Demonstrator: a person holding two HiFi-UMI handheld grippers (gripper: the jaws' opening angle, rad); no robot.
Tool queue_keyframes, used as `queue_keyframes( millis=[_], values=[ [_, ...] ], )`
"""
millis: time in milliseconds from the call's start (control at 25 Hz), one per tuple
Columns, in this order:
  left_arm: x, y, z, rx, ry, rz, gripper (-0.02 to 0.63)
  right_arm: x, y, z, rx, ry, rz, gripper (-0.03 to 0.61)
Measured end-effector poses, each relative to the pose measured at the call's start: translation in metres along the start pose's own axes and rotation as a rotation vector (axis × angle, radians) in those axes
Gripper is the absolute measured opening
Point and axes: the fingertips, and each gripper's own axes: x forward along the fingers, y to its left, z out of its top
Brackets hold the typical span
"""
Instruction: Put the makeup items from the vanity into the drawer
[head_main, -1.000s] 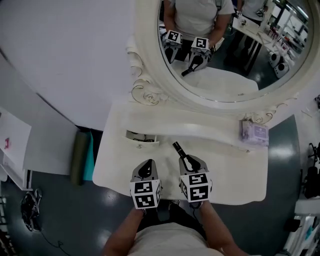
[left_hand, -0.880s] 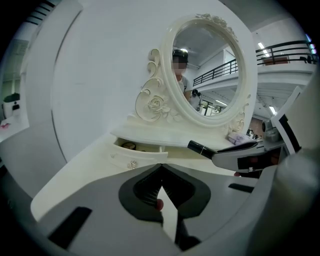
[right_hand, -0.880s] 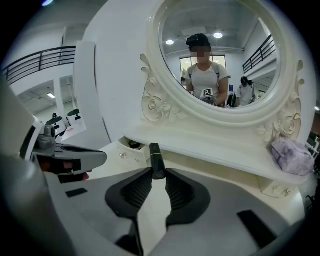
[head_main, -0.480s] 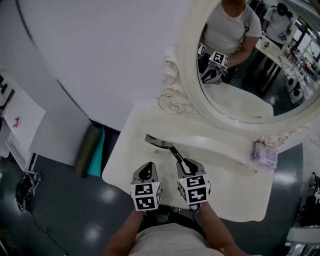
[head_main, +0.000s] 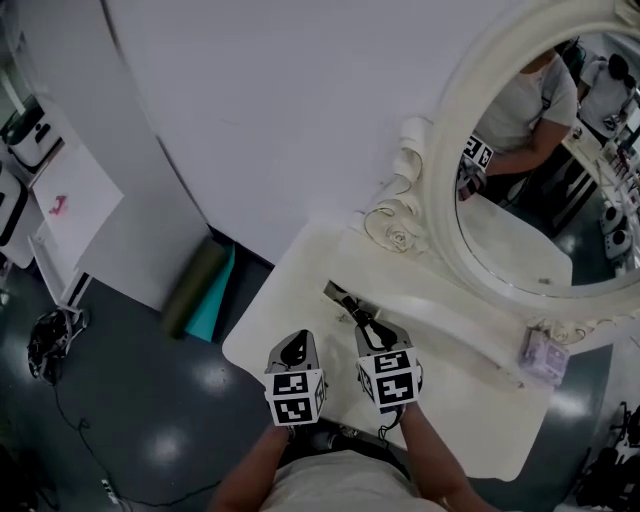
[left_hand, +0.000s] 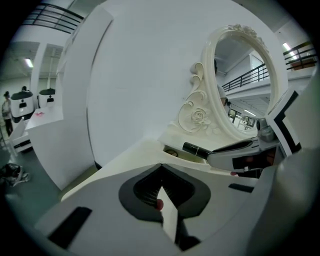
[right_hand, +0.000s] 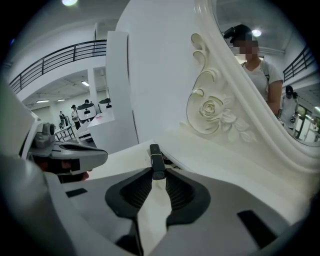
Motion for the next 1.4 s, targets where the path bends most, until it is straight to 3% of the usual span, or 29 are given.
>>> queue_keyframes(
  millis=[640,1400],
  values=[
    [0.002,0.039,-0.012,-0.077,0.032,0.087,0.008,0.039,0.007,0.015,-0.055,0.046,0.044,0.098],
    [0.006,0.044,-0.021,-0.094,0.054,0.087,0.008,0.051,0.009,0.009,-0.033,0.079,0.056,0.104]
  ],
)
